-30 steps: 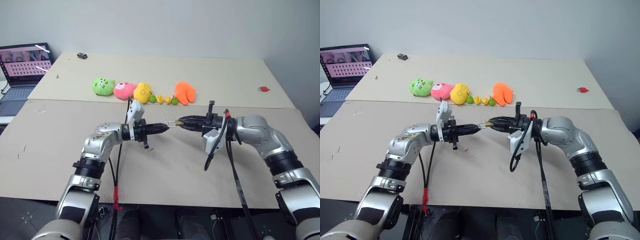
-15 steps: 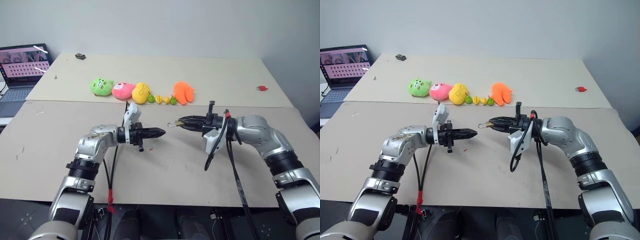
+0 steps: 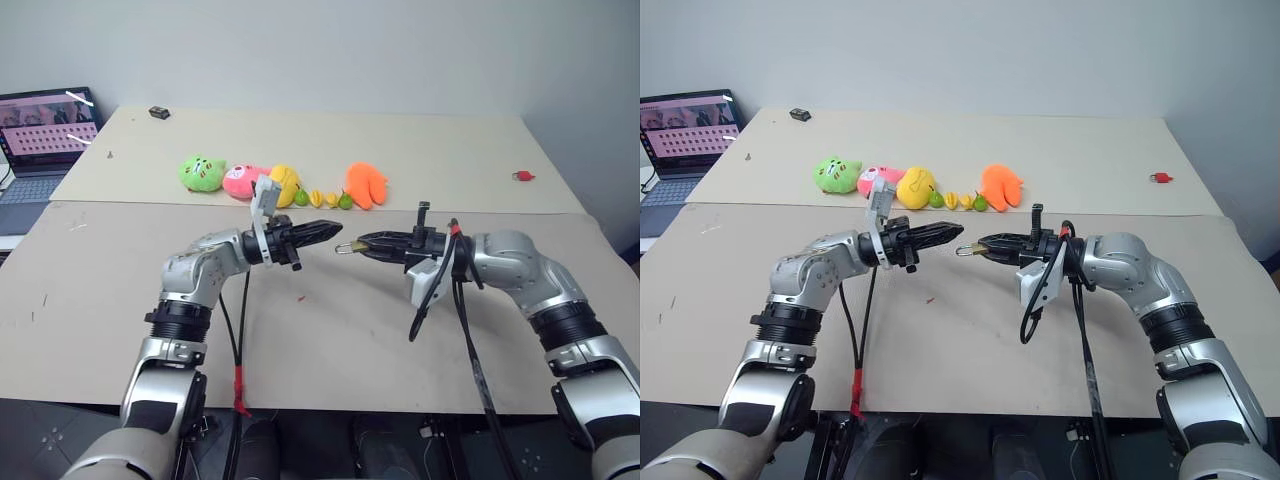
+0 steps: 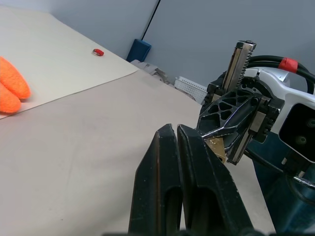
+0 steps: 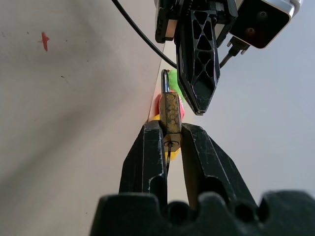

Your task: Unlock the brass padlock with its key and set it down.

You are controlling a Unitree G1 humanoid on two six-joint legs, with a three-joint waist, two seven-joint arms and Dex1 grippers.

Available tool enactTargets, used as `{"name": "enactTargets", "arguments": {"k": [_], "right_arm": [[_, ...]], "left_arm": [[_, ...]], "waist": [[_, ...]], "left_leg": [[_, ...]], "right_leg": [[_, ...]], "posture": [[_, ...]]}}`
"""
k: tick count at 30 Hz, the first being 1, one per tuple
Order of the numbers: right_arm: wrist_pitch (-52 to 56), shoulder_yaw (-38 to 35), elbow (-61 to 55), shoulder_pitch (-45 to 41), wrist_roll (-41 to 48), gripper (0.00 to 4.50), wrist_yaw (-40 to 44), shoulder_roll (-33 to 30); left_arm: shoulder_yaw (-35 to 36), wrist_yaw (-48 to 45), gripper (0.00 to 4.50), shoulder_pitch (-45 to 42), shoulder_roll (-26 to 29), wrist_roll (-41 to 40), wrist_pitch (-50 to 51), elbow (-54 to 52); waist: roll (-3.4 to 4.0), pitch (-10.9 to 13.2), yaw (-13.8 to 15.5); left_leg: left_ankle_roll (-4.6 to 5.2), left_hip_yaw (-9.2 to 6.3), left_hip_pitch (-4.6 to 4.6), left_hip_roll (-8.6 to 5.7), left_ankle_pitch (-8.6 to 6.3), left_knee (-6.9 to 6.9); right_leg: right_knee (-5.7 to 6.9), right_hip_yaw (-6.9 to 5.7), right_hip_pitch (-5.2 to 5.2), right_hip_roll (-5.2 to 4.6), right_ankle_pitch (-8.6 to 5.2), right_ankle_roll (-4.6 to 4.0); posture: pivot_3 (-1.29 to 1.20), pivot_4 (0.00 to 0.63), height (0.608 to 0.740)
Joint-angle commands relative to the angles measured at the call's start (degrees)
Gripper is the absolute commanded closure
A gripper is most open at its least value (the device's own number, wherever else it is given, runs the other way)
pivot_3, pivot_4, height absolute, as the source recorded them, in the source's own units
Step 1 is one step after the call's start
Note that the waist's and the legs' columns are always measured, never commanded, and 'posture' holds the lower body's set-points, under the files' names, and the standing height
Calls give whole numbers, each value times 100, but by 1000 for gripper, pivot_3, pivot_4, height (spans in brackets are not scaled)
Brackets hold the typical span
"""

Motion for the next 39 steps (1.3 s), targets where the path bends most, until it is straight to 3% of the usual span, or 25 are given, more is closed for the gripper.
{"name": "enactTargets", "arguments": {"k": [1,23,39], "right_arm": [[-76,-111,-74,-187,76,4383,-66,-19],[-107,-129,35,-271,-6,4383,-146,25],[5,-204,-105,-218,-30,4383,-258,-9]], "left_arm": [[134,-17,4336,-135,7,-157,27,-107],[-288,-443,4336,224,297,-153,310,-564],[-26,885,4336,-372,-320,1015,-2036,1023]], "waist": [[0,0,8],[0,0,9],[0,0,16]], "left_leg": [[0,0,0,0,0,0],[0,1,-1,0,0,1],[0,1,-2,-1,0,0]], "right_leg": [[-1,0,0,-1,0,0],[-1,0,0,-1,0,0],[-2,1,-1,-1,0,-1]], "posture": [[0,150,717],[0,150,717],[0,150,717]]}}
